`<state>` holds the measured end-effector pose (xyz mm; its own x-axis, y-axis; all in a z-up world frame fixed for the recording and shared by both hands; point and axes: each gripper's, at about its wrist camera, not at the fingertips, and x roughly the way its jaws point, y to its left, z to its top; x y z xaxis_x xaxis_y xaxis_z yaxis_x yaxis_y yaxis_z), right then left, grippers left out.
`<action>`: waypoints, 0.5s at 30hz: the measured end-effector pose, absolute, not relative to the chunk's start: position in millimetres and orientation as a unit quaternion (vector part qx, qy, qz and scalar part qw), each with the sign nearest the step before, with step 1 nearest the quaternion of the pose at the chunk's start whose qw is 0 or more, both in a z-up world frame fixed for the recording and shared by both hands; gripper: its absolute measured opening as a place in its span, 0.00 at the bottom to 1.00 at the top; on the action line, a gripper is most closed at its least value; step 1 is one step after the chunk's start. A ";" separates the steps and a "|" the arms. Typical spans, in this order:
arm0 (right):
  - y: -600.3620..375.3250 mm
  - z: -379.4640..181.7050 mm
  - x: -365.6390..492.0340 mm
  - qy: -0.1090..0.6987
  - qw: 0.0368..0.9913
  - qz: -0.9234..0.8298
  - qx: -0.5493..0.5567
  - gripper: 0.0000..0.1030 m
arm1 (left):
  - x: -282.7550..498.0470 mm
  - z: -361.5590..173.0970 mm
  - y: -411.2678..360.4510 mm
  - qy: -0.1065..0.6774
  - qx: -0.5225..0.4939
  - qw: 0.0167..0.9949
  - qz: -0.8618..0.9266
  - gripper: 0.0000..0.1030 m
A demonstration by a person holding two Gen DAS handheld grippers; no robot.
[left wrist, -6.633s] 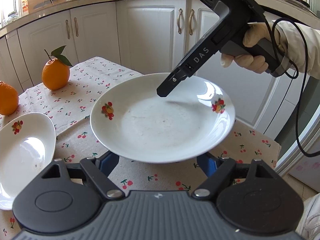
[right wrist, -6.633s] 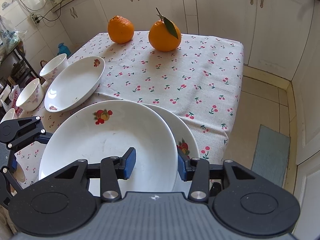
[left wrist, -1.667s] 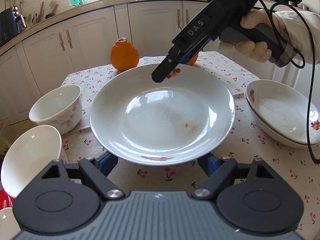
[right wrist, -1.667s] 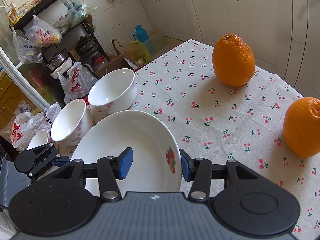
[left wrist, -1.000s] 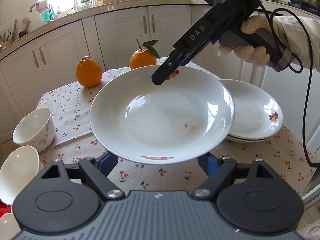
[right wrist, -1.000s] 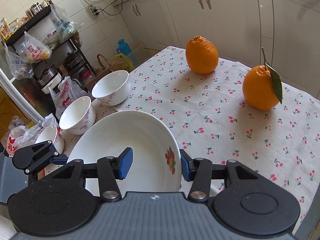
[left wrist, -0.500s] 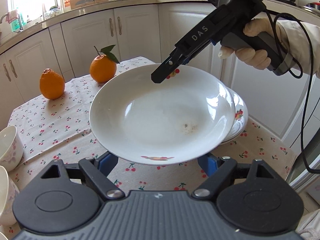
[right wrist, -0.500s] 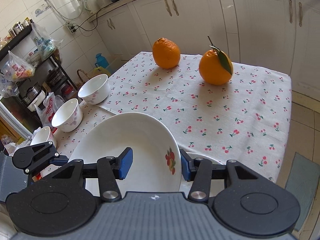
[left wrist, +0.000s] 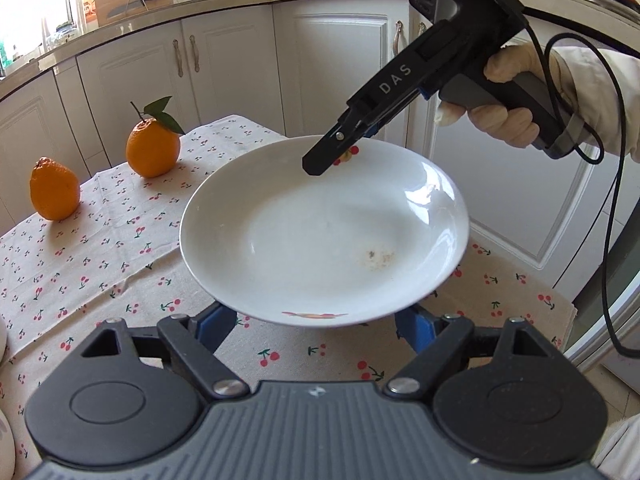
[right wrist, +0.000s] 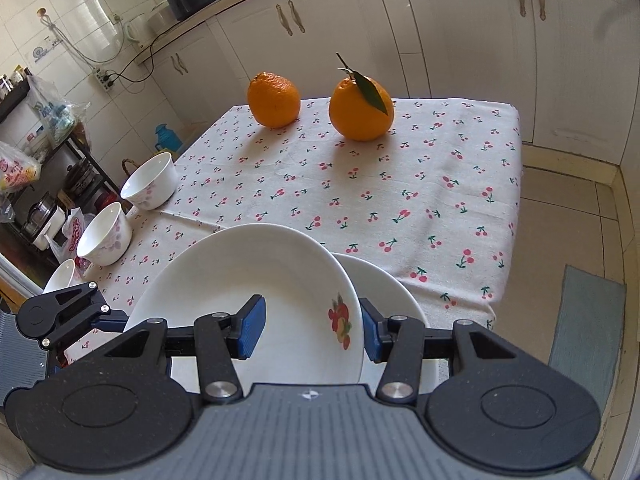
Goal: Organize plates and bowls
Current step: 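Lower the held plate onto the stacked plates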
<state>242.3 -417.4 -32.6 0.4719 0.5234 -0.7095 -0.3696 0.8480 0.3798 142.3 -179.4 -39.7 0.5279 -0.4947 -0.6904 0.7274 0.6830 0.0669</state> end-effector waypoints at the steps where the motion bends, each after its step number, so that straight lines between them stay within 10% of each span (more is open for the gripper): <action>1: -419.1 -33.4 242.1 0.442 0.854 0.260 0.088 0.53 | 143.3 -40.2 -180.6 0.332 0.176 0.855 -0.358 0.84; 15: -428.0 -42.9 240.2 0.452 0.856 0.239 0.080 0.53 | 154.7 -44.2 -187.6 0.347 0.163 0.842 -0.380 0.84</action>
<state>240.2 -428.0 -42.9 0.4768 0.4816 -0.7353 -0.3378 0.8727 0.3525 154.7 -187.6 -44.2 0.4696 -0.5267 -0.7086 0.7529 0.6581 0.0099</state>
